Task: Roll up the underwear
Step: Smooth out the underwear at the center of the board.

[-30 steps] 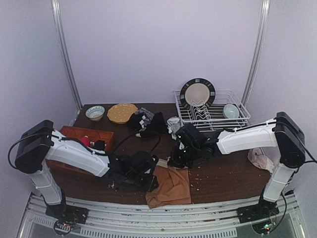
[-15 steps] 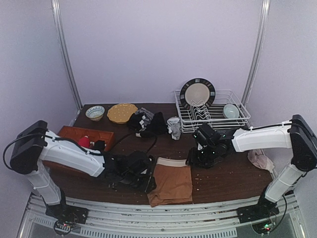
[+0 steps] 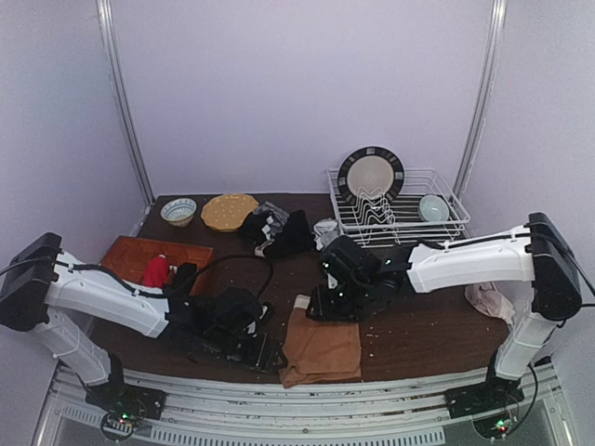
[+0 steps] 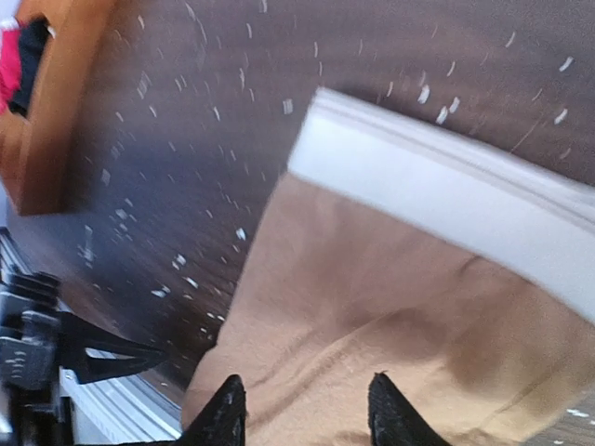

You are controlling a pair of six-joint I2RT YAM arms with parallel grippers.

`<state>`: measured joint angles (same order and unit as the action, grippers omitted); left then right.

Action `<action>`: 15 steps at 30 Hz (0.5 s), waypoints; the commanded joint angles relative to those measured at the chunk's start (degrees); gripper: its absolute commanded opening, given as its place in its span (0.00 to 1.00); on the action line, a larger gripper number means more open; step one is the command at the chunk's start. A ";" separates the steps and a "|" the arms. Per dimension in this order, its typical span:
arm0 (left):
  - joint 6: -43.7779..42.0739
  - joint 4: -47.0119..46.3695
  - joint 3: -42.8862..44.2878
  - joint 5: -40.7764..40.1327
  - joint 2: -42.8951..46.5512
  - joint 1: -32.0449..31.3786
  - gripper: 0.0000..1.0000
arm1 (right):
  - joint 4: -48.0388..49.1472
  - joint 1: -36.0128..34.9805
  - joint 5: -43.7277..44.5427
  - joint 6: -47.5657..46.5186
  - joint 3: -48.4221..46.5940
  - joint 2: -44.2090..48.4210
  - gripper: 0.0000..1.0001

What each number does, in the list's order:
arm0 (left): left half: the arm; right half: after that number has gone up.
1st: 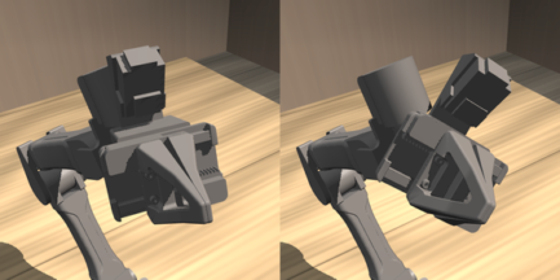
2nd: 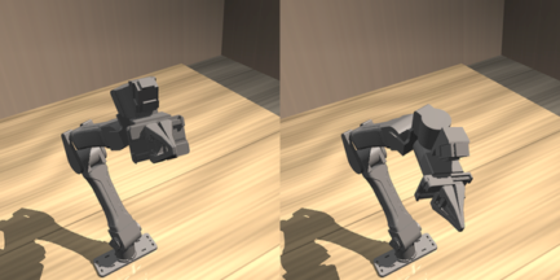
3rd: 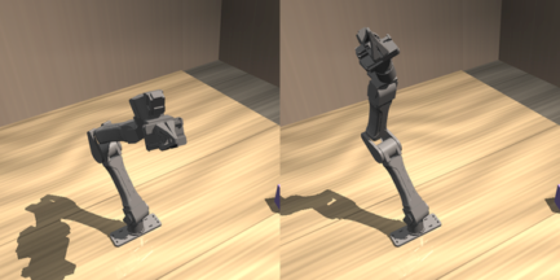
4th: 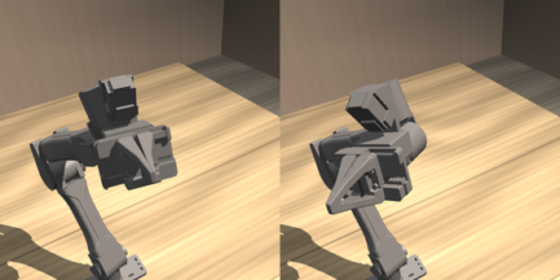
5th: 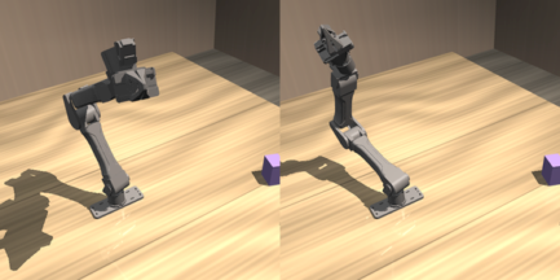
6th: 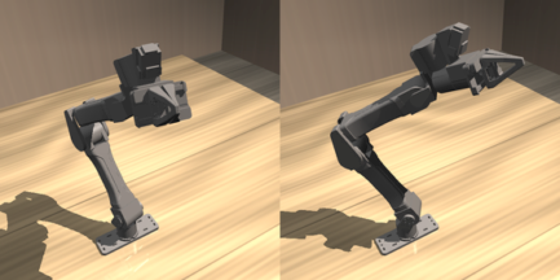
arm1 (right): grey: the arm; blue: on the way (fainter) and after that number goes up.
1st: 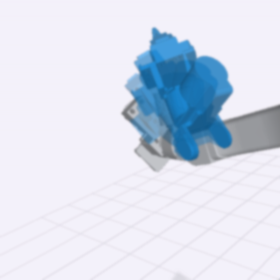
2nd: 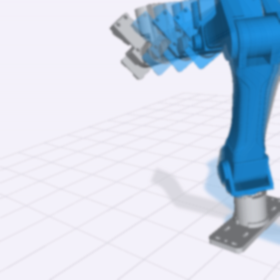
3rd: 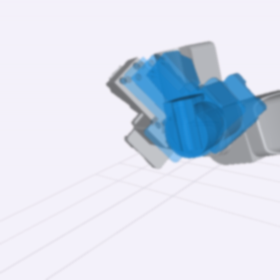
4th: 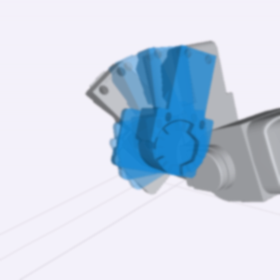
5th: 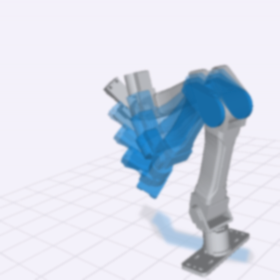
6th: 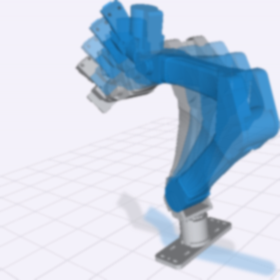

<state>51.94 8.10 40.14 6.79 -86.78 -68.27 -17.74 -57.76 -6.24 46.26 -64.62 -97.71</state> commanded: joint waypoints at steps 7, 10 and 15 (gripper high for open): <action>10.16 -6.97 -1.90 4.29 -3.53 -4.25 0.70 | 4.29 -4.59 -2.62 1.42 3.01 -5.89 0.31; 12.68 -9.77 -2.87 4.79 -4.80 -4.63 0.73 | 5.98 -5.04 -2.64 2.71 5.78 -5.45 0.29; 15.53 -15.05 -5.29 5.60 -6.40 -4.68 0.76 | 6.98 -5.74 -2.74 3.67 7.67 -5.27 0.27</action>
<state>63.99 -4.14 37.82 11.16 -90.30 -72.60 -10.87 -62.85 -9.06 48.53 -58.76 -103.39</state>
